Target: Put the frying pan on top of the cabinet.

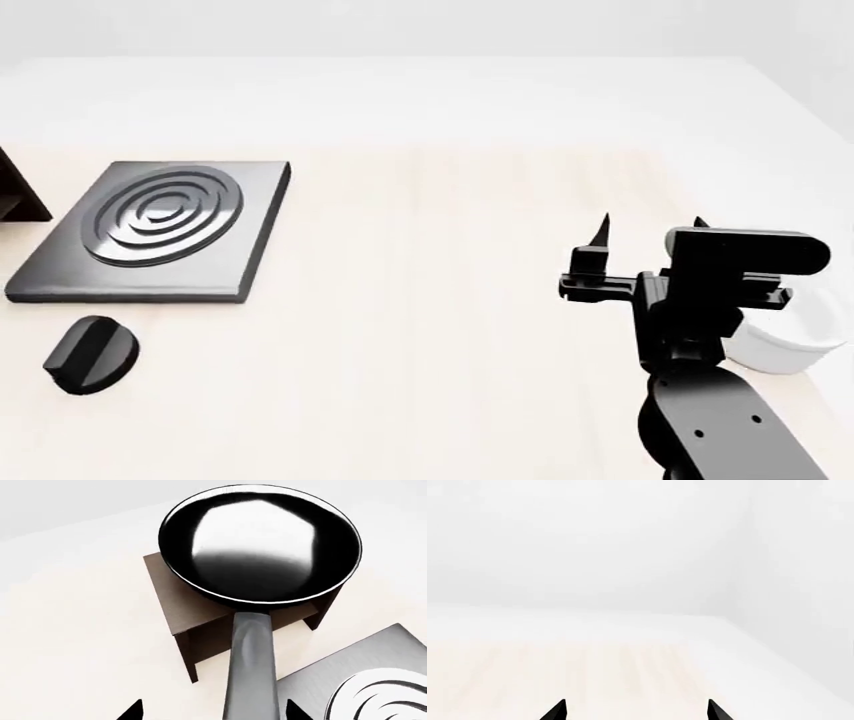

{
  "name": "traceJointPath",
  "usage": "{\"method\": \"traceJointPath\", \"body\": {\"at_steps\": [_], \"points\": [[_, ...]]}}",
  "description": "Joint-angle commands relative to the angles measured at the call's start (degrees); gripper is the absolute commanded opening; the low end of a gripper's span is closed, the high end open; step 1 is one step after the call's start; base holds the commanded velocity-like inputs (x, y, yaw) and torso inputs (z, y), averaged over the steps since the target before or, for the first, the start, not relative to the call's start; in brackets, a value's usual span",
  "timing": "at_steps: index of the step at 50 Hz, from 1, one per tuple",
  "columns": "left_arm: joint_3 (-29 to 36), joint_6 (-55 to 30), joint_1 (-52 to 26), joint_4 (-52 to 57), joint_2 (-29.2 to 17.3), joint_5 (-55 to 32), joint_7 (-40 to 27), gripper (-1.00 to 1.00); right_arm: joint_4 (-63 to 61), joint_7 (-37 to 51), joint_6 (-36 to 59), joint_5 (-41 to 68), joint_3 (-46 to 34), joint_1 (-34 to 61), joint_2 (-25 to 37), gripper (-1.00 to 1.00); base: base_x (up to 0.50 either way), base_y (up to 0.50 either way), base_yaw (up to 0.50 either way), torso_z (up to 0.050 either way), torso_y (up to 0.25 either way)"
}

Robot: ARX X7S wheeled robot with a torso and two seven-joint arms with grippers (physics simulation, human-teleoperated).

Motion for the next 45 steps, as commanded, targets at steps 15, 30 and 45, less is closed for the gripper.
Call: {"method": "traceJointPath", "body": {"at_steps": [15, 30, 45], "points": [[5.9, 6.2, -3.1, 0.0, 1.9, 1.5, 4.7, 1.00, 0.3, 0.3, -0.3, 0.3, -0.4, 0.0, 0.2, 1.00, 0.00, 0.00, 0.00, 0.000, 0.226], [6.2, -33.8, 30.2, 68.9, 17.6, -16.5, 32.7, 1.00, -1.1, 0.8, 0.2, 0.9, 0.2, -0.2, 0.6, 1.00, 0.00, 0.00, 0.00, 0.000, 0.000], [2.5, -33.6, 62.7, 117.1, 23.6, -28.1, 42.0, 1.00, -2.4, 1.0, 0.6, 1.0, -0.6, -0.4, 0.9, 1.00, 0.00, 0.00, 0.00, 0.000, 0.000]]}}
